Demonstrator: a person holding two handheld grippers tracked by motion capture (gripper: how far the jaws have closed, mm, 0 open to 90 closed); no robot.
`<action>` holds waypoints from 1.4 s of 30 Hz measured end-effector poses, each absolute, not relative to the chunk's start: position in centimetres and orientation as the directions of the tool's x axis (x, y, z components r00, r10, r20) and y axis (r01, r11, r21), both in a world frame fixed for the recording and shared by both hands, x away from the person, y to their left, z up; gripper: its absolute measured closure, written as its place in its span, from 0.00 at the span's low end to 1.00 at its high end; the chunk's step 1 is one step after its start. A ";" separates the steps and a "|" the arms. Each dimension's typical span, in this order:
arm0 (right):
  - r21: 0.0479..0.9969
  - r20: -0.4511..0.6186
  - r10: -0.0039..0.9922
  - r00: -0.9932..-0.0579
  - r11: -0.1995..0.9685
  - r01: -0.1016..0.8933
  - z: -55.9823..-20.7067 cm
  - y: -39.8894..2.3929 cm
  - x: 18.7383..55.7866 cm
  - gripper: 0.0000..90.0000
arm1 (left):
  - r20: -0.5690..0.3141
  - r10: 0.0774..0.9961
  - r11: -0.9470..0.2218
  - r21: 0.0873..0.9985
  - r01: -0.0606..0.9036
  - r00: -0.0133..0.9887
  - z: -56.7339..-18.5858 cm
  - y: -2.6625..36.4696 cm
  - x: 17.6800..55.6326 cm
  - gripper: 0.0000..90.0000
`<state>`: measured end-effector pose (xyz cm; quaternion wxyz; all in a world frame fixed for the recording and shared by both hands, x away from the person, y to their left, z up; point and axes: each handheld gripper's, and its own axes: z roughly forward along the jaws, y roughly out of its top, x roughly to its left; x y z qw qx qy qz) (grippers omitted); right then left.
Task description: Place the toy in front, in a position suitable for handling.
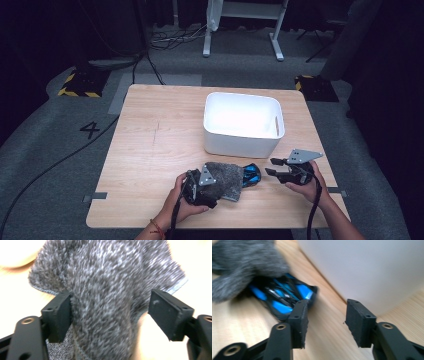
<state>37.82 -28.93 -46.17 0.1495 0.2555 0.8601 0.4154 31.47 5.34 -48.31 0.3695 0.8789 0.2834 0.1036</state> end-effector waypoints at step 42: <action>0.776 -0.030 0.237 -0.971 0.617 0.127 -47.4 -23.7 38.6 0.29 | 0.027 0.764 -0.505 0.647 0.571 0.645 -49.5 9.9 36.7 0.22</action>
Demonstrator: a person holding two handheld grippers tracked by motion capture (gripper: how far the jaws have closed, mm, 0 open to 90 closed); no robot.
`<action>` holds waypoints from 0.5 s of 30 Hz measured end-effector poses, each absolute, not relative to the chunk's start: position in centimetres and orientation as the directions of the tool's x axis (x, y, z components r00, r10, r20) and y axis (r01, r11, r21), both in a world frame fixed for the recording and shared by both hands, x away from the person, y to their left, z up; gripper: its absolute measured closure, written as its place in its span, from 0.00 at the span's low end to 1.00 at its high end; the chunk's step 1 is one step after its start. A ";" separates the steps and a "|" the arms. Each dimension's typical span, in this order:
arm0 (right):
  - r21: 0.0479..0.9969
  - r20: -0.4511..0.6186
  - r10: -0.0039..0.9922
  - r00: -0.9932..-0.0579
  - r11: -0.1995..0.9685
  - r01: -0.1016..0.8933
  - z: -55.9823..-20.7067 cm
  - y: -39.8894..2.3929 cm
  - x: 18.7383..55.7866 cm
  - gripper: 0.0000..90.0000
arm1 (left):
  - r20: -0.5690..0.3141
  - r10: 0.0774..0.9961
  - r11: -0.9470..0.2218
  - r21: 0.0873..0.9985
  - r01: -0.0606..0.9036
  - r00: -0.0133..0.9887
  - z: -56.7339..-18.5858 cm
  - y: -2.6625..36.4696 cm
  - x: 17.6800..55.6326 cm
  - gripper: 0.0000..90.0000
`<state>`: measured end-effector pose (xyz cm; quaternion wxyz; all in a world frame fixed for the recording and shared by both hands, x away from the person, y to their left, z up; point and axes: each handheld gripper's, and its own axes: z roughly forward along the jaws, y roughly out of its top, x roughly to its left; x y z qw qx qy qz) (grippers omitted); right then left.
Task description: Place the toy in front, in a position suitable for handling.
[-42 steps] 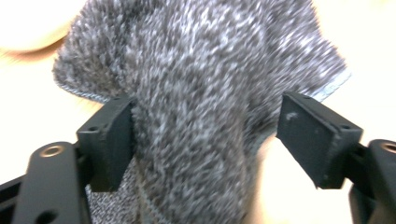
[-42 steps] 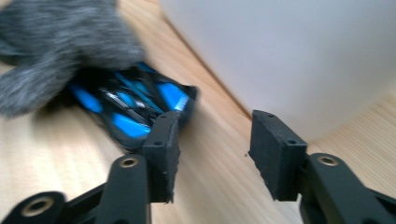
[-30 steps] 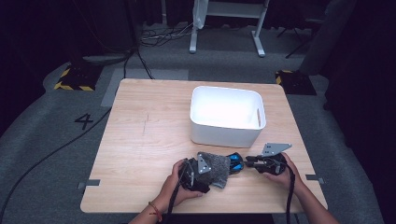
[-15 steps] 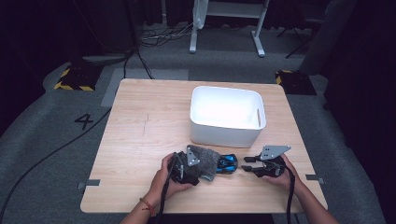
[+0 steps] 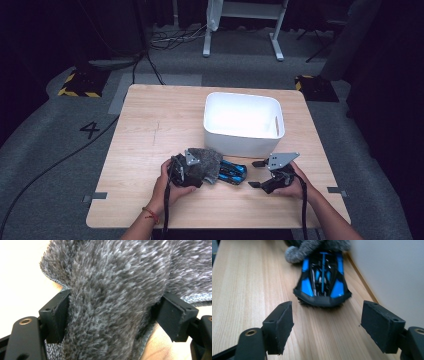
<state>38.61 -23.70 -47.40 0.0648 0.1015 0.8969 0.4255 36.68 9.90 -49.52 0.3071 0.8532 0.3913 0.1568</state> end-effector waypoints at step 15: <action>0.754 0.041 0.179 -0.983 0.640 0.148 -48.4 -20.5 40.1 0.20 | 0.054 0.759 -0.512 0.664 0.545 0.648 -49.6 10.2 36.5 0.25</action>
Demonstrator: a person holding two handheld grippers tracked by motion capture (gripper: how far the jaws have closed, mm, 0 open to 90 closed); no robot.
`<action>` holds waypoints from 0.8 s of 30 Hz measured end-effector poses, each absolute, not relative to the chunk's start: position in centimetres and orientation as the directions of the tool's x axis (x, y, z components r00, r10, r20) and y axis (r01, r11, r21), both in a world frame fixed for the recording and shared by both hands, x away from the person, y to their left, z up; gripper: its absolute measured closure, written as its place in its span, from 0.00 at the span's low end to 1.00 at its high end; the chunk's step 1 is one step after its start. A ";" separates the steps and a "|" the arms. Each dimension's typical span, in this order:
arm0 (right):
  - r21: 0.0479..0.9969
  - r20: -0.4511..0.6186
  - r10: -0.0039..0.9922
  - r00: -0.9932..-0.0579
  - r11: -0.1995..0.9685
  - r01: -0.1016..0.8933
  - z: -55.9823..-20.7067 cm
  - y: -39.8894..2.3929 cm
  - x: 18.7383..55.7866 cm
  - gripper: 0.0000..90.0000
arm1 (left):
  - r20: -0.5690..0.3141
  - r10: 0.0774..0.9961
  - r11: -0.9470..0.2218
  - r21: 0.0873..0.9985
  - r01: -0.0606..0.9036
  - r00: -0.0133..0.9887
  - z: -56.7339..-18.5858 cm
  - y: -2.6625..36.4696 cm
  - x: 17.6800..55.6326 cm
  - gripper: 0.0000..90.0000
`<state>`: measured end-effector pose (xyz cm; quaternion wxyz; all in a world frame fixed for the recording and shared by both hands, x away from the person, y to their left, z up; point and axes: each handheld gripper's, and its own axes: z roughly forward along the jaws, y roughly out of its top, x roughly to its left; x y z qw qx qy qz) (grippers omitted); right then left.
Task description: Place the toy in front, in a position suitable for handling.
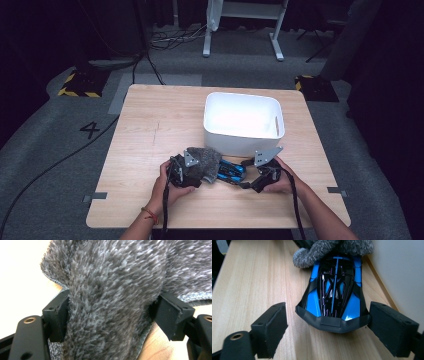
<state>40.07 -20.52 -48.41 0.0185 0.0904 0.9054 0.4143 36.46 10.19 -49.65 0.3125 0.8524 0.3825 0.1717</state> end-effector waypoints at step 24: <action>0.806 0.018 0.120 -0.993 0.586 0.086 -48.7 -22.3 35.4 0.67 | 0.073 0.667 -0.572 0.687 0.448 0.741 -48.9 8.3 36.4 0.70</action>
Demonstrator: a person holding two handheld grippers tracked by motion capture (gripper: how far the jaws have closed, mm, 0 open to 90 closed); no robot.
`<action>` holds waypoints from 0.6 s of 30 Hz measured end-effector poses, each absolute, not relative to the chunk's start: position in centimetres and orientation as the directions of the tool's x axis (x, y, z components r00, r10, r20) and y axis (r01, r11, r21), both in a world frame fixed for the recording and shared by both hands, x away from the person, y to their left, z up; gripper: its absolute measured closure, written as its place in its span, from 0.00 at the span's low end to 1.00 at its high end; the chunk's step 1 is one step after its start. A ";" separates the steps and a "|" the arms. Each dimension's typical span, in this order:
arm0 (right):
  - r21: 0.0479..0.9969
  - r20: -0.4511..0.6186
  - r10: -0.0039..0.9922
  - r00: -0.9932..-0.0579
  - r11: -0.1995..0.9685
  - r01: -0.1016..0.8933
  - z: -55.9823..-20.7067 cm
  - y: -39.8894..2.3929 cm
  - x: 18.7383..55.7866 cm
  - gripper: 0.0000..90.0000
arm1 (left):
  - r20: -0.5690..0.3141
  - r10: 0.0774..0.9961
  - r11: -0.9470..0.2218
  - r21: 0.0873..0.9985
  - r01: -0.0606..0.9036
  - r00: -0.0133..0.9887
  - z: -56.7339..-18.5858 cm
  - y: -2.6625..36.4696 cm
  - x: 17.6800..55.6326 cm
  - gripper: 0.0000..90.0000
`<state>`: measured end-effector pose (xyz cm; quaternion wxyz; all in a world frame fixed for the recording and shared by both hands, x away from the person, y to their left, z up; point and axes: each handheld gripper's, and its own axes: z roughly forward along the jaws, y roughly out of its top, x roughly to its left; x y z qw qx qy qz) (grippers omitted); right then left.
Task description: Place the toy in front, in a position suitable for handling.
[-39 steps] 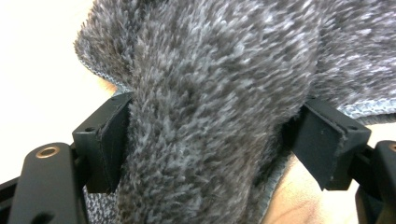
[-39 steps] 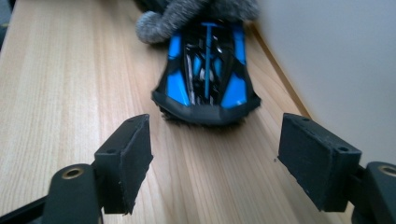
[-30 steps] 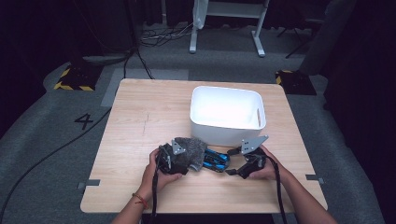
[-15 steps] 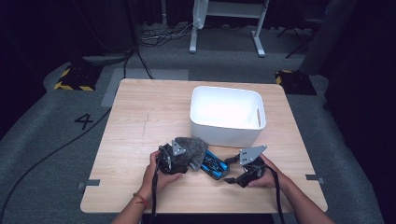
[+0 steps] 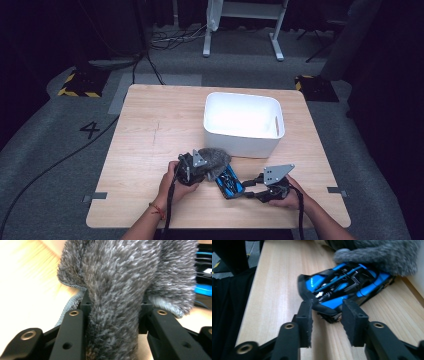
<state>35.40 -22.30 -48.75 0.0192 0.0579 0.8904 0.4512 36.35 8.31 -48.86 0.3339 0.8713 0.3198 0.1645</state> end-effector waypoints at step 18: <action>0.782 -0.009 0.344 -0.939 0.588 0.207 -49.3 -24.2 37.5 0.66 | 0.043 0.372 -0.656 0.719 0.230 0.927 -47.3 2.7 28.6 0.69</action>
